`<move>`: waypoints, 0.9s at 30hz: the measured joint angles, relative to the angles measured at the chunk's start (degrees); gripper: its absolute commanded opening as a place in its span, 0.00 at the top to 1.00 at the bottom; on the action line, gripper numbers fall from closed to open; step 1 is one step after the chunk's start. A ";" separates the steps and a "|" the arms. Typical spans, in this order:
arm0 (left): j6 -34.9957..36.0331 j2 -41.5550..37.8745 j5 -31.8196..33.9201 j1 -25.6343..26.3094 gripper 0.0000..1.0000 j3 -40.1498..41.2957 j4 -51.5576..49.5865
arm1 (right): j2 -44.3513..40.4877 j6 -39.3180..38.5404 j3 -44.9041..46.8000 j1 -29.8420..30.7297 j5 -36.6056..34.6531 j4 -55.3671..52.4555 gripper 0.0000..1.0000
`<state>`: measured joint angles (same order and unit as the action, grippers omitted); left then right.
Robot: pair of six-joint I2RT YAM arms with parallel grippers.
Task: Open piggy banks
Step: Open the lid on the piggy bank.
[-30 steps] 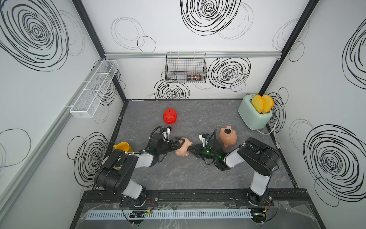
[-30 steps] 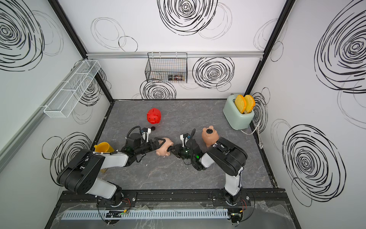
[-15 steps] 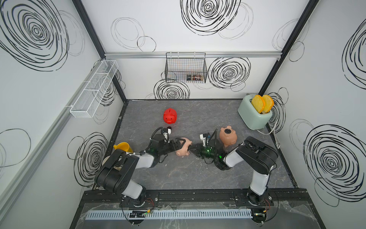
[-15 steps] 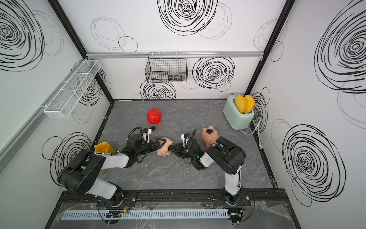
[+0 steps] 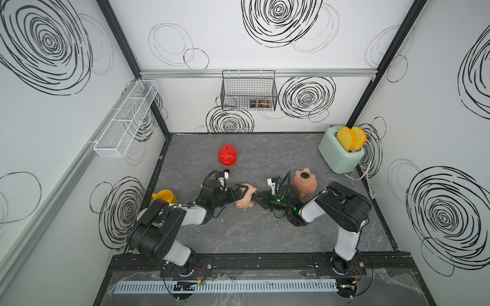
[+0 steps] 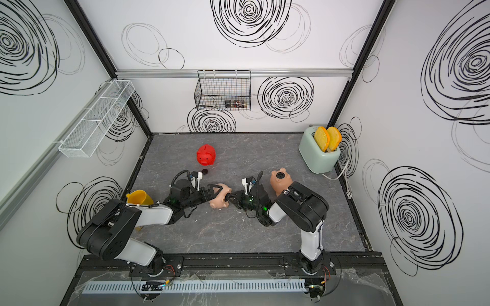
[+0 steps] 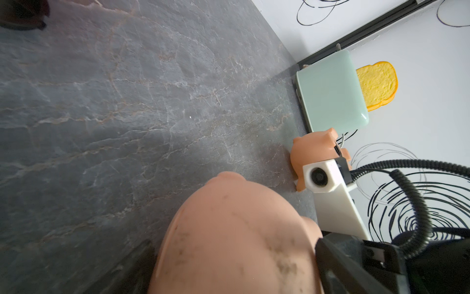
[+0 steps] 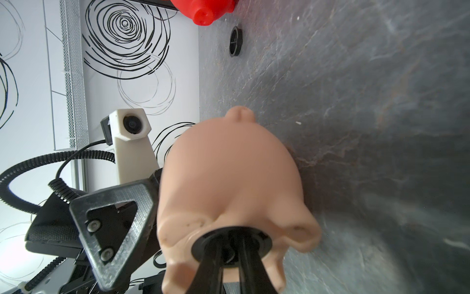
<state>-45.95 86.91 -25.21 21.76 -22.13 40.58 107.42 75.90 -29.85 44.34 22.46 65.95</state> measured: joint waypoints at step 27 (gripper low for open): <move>-0.61 0.79 1.70 0.13 0.00 -0.09 1.38 | 1.03 -4.52 -1.51 -0.35 0.74 -0.57 1.00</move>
<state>-46.57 87.70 -23.51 21.89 -22.22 41.95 108.44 71.37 -31.35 43.99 23.20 65.39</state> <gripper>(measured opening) 0.998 0.058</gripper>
